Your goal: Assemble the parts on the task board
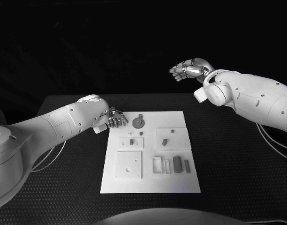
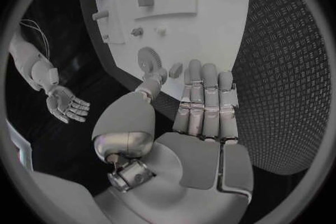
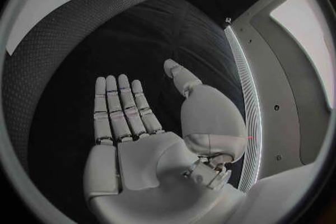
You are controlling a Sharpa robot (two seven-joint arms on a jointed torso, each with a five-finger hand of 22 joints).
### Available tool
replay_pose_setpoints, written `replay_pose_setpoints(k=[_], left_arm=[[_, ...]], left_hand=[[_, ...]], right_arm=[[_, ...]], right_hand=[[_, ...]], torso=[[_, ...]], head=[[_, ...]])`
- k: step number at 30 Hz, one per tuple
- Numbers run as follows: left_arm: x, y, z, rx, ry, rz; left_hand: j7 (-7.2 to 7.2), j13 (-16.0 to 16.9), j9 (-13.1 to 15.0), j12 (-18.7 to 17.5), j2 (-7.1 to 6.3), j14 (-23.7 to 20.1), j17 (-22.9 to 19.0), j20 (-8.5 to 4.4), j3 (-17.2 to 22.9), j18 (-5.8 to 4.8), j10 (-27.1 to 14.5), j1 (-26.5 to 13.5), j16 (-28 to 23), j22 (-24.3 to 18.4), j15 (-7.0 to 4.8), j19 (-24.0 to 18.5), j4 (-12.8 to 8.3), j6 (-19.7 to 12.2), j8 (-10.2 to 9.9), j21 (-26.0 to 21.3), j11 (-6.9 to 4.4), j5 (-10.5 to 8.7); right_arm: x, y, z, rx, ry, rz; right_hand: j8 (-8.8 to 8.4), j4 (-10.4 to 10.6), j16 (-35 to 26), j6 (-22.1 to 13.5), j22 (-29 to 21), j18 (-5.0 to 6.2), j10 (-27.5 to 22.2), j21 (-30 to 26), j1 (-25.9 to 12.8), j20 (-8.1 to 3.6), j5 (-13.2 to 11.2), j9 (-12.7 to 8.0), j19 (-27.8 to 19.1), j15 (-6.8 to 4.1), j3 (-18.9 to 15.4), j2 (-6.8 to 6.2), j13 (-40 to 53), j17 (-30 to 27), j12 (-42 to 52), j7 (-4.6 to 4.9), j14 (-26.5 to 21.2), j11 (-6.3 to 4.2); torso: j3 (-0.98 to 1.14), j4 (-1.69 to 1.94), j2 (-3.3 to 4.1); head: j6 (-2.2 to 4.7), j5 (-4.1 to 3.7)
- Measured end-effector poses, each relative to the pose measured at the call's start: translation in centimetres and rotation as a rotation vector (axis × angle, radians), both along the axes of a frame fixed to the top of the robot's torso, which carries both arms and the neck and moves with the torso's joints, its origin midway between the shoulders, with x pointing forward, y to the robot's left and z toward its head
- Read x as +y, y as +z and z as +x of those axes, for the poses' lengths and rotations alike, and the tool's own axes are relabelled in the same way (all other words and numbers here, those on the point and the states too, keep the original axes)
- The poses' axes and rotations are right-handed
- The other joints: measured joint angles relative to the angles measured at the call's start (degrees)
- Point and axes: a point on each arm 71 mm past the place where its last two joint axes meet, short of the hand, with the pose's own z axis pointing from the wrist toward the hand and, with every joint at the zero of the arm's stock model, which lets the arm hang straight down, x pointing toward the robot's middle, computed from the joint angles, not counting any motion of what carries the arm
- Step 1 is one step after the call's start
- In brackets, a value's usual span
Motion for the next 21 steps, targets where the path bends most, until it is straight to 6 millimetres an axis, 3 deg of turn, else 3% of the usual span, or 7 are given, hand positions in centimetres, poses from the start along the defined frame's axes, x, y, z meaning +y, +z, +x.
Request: replay_pose_setpoints(k=[12, 21], left_arm=[[0.08, -0.18, -0.03, -0.006, 0.006, -0.006], [0.25, -0.32, -0.09, -0.006, 0.016, -0.014]], left_hand=[[-0.19, 0.4, -0.1, -0.2, 1.38, 0.2, 0.4, 0.00, 0.0, 0.00, 0.5, 0.7, 0.0, 0.2, 0.20, 0.0, -0.3, 0.6, 0.3, 0.0, -0.06, 0.00], [-0.70, 0.8, -0.2, -0.6, 4.00, 1.0, 1.1, 0.01, 0.5, 0.01, 1.7, 2.8, 0.0, 0.8, -0.15, 0.4, -1.3, 1.5, 1.0, 0.0, -0.31, 0.60]], right_arm=[[-0.09, -0.01, -0.05, 0.000, 0.000, 0.000], [-0.32, -0.01, -0.04, 0.000, -0.004, -0.001]], right_hand=[[0.00, 0.0, 0.0, 0.0, 0.0, 0.01, 0.0, 0.0, 0.0, 0.00, 0.2, 0.0, 0.0, 0.00, 0.0, 0.00, 0.0, 0.0, 0.0, 0.00, 0.0, 0.00], [0.00, 0.0, 0.0, 0.0, 0.1, 0.01, 0.0, -0.2, 0.0, 0.00, 0.2, 0.0, 0.0, 0.00, 0.0, 0.00, 0.0, 0.0, -0.2, 0.00, 0.0, 0.00]], torso=[[-0.02, -0.01, 0.05], [0.00, 0.03, 0.01]], head=[[-0.38, -0.18], [-0.74, -0.08]])
